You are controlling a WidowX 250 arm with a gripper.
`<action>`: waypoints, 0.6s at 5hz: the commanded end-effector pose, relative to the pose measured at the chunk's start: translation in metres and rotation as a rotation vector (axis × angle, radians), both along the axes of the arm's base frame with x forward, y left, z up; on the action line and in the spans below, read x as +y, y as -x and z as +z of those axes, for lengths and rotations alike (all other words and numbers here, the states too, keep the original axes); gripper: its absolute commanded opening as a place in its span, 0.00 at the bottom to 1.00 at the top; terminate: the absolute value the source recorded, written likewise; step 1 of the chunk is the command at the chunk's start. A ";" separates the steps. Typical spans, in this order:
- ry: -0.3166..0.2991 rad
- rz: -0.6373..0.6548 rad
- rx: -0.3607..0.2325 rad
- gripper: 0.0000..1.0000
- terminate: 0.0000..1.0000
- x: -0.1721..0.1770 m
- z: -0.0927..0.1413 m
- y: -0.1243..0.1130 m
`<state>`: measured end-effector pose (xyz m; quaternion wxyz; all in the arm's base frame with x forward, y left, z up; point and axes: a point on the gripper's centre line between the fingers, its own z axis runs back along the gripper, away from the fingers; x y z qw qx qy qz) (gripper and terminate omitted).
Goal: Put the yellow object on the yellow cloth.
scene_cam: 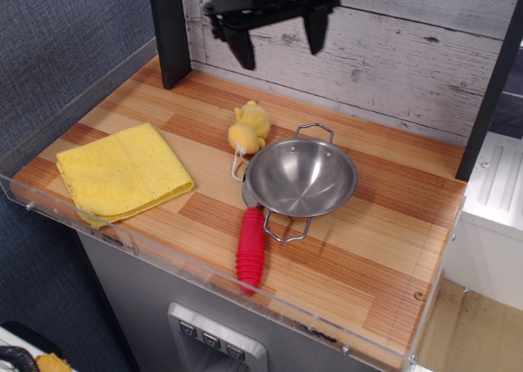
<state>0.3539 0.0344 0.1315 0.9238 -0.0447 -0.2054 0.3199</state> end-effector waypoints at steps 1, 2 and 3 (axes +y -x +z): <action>-0.020 0.055 0.003 1.00 0.00 0.034 -0.010 -0.004; -0.021 0.068 0.023 1.00 0.00 0.046 -0.024 -0.010; -0.020 0.075 0.050 1.00 0.00 0.053 -0.041 -0.014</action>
